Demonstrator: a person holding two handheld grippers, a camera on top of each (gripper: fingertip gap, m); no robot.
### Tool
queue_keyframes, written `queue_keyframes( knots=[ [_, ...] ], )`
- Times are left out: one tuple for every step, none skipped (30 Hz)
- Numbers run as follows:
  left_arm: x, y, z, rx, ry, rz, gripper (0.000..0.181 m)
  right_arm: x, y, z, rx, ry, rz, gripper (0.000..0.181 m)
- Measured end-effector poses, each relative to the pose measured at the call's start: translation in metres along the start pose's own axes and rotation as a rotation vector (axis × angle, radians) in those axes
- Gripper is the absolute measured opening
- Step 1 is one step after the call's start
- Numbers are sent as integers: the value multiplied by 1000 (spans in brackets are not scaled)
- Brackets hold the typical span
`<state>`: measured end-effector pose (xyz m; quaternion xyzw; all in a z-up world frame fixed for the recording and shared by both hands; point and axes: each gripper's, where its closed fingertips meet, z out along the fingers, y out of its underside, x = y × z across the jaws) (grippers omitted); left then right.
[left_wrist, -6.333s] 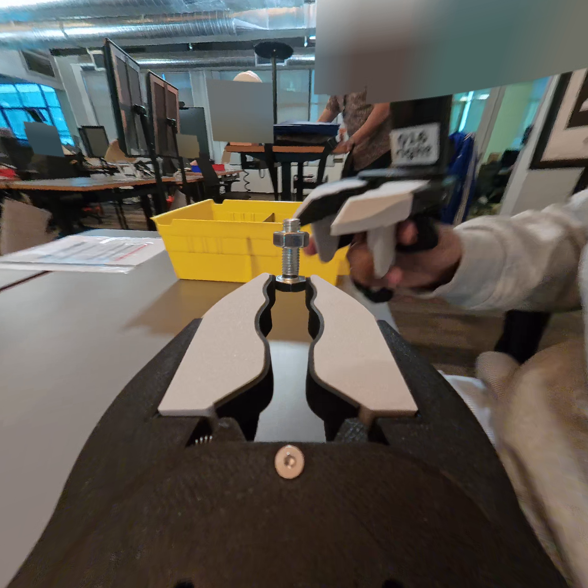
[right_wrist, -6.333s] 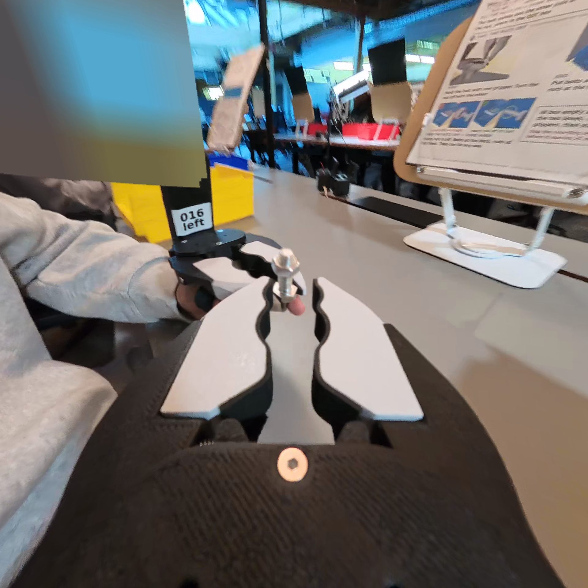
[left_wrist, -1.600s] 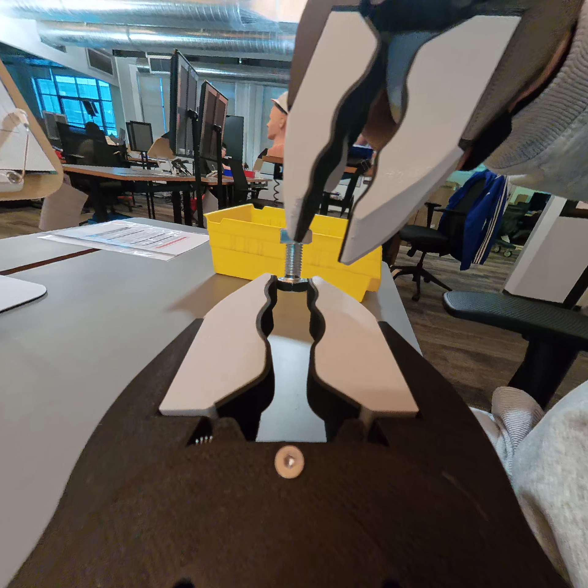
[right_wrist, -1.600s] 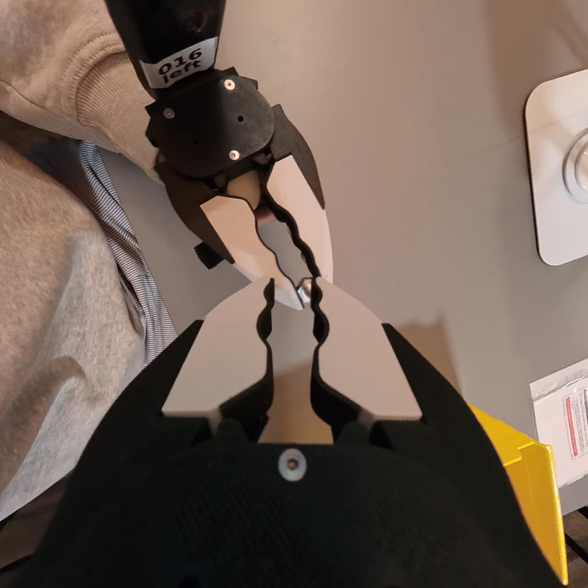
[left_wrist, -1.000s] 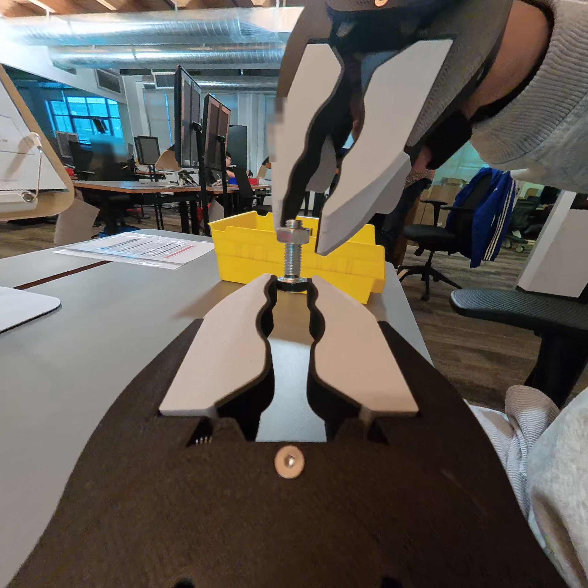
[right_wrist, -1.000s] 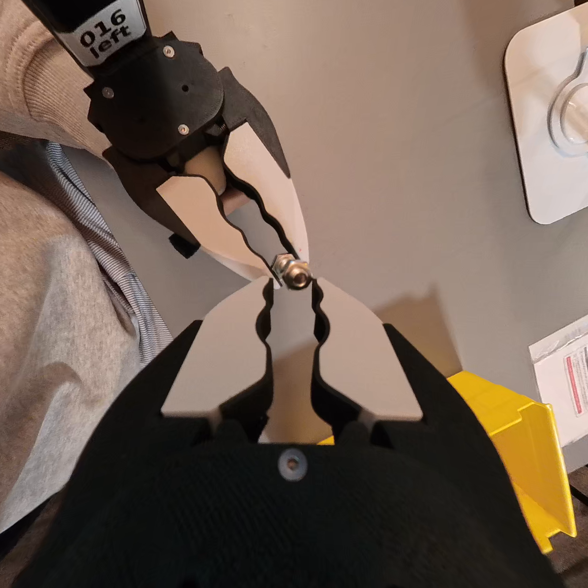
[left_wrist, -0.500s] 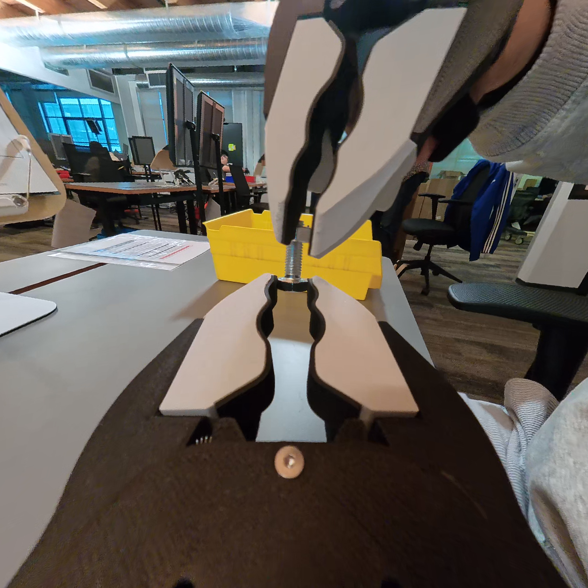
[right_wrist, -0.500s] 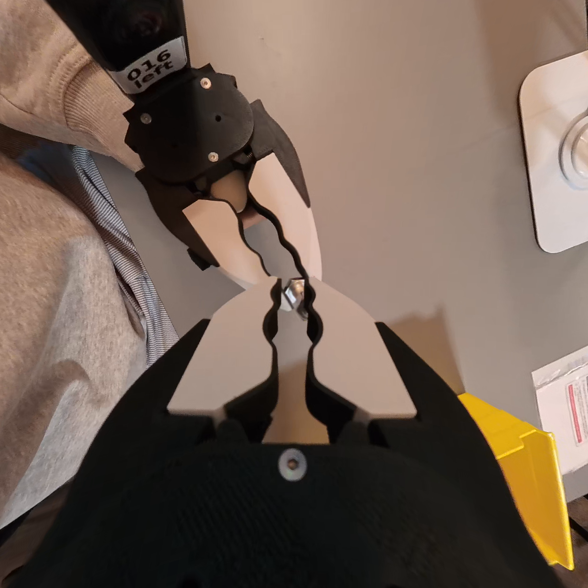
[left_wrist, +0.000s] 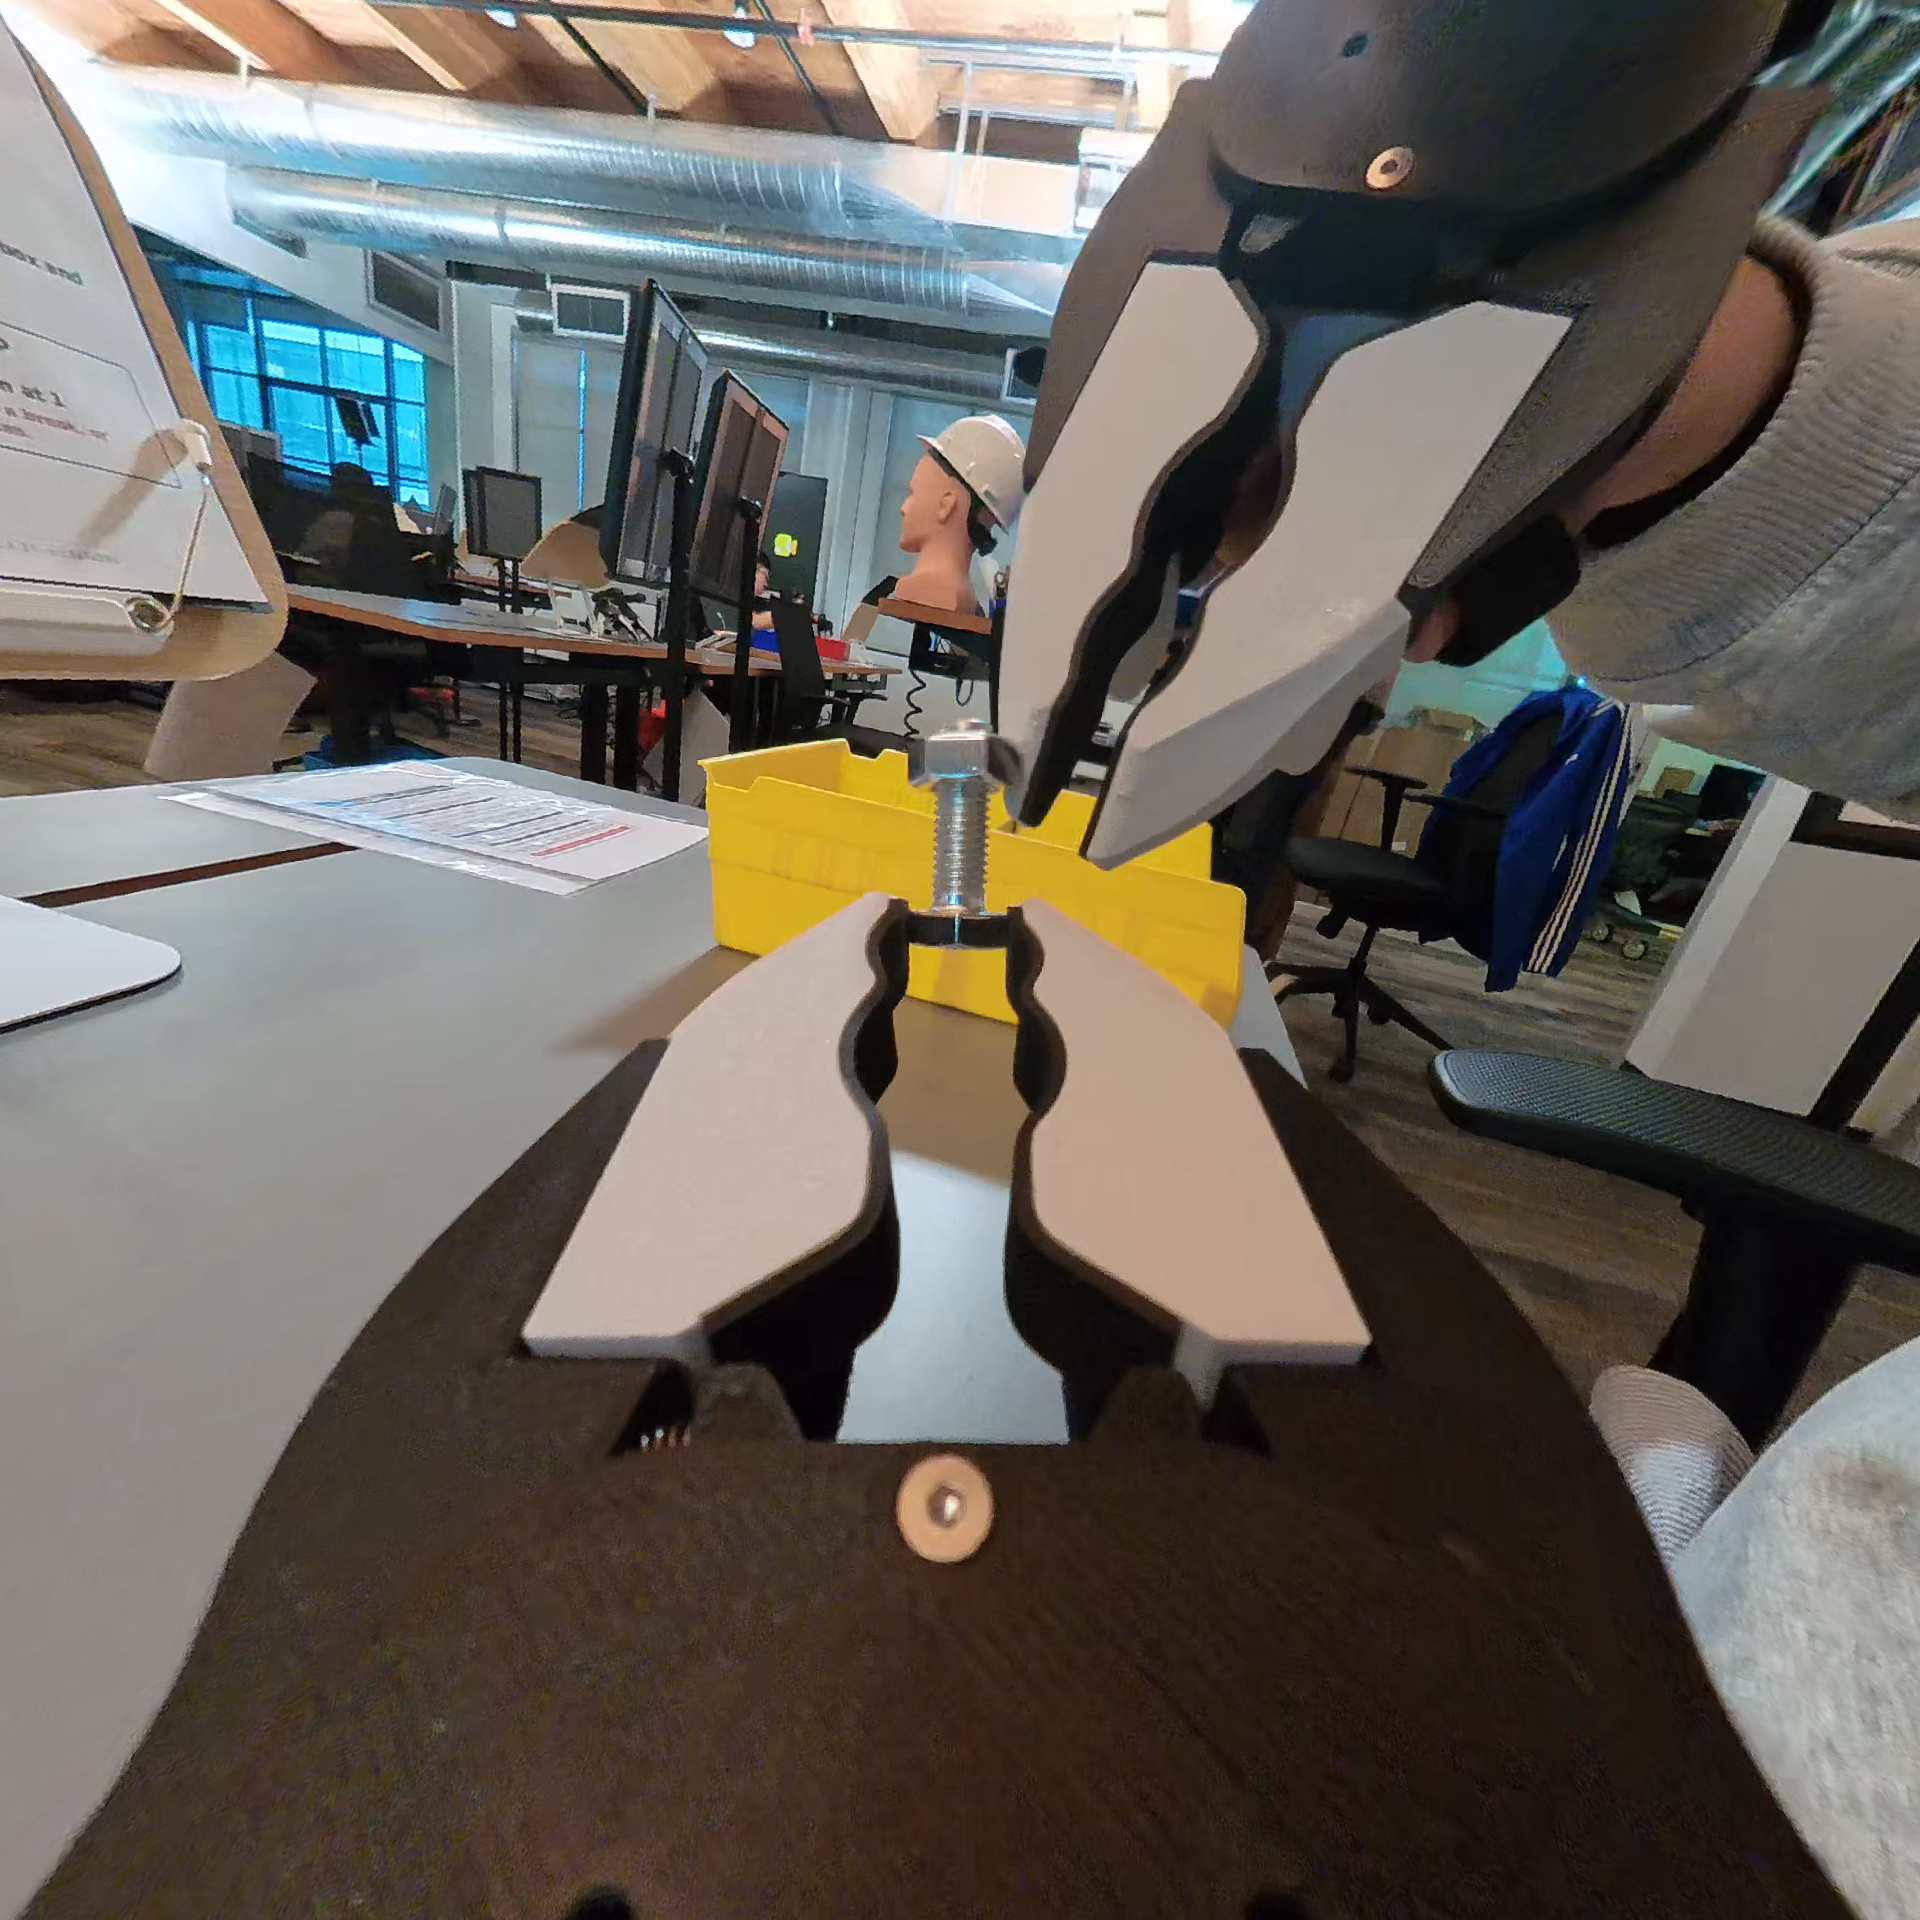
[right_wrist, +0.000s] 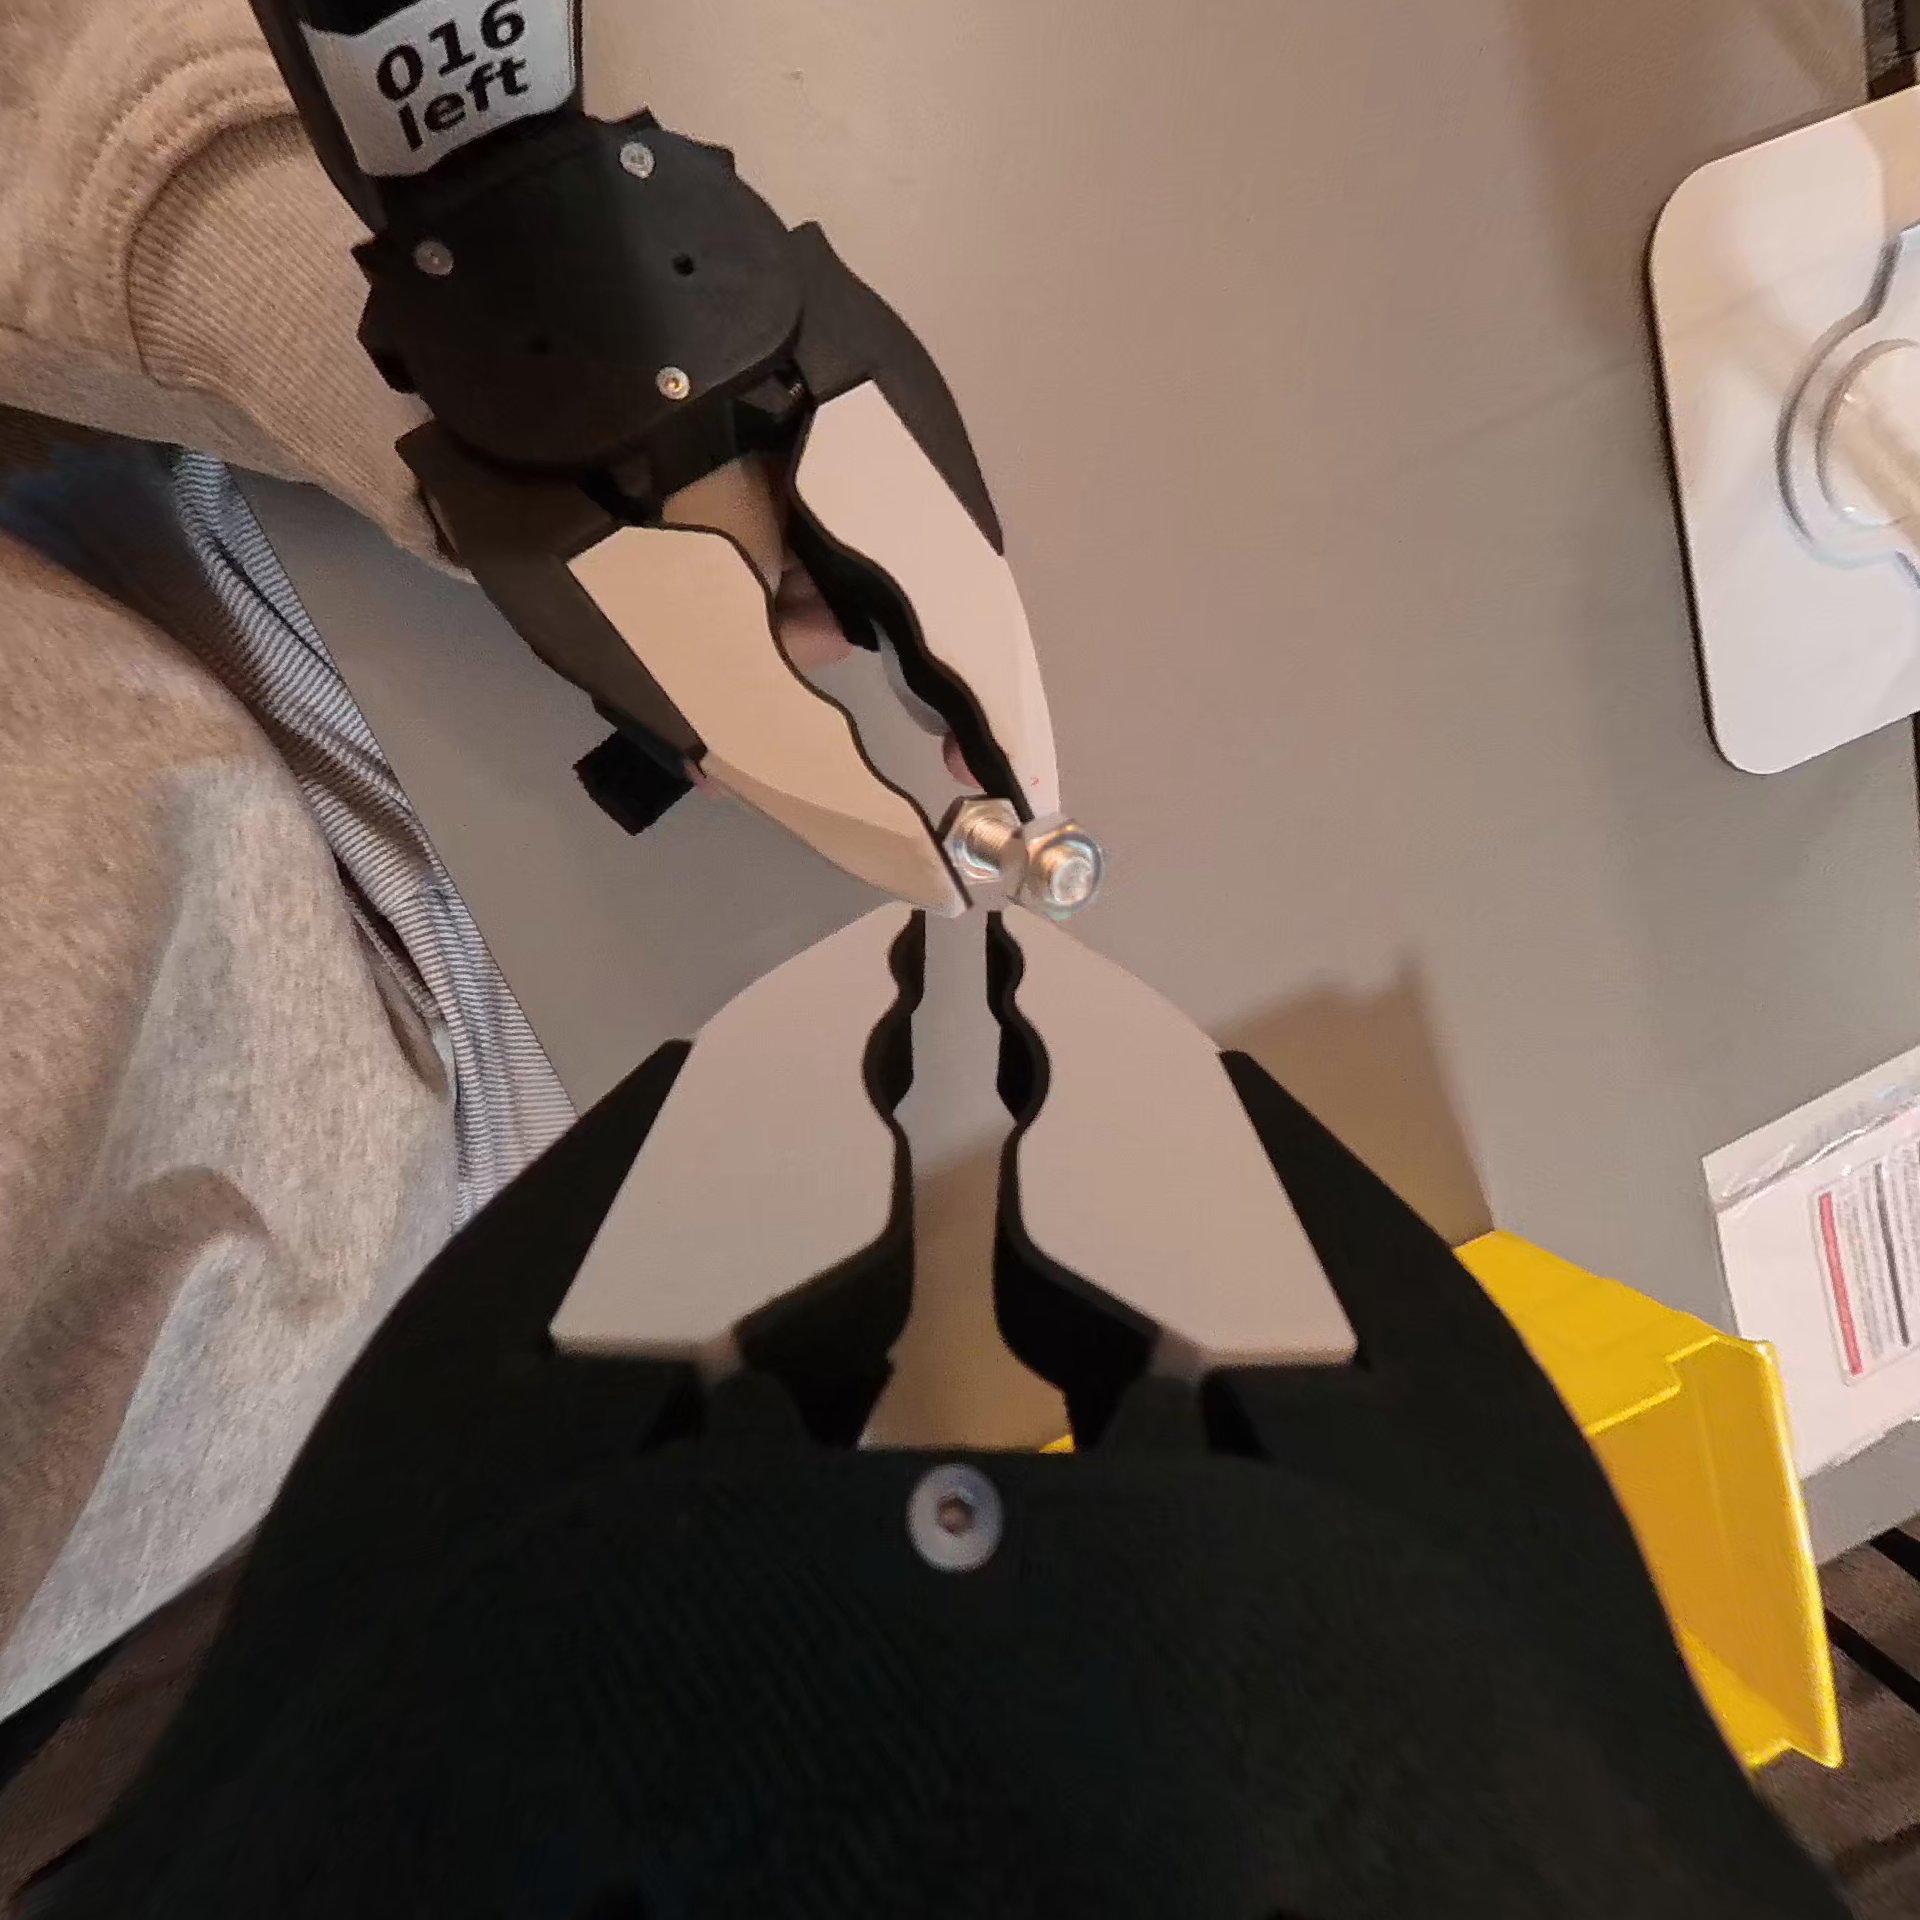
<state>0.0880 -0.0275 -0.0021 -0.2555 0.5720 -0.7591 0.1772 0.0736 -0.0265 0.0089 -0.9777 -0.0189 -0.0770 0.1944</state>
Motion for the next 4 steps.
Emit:
queue_keyframes(
  knots=[
    [0,-1,-1,9,3,-6,18,1,-1,-1,6,3,6,12],
    [0,-3,-1,20,8,-14,18,3,0,-1,6,10,10,13],
    [0,-5,-2,29,18,-20,18,3,0,-1,4,13,10,15],
    [2,-5,-2,32,26,-21,18,4,0,-1,2,14,8,17]
  ],
)
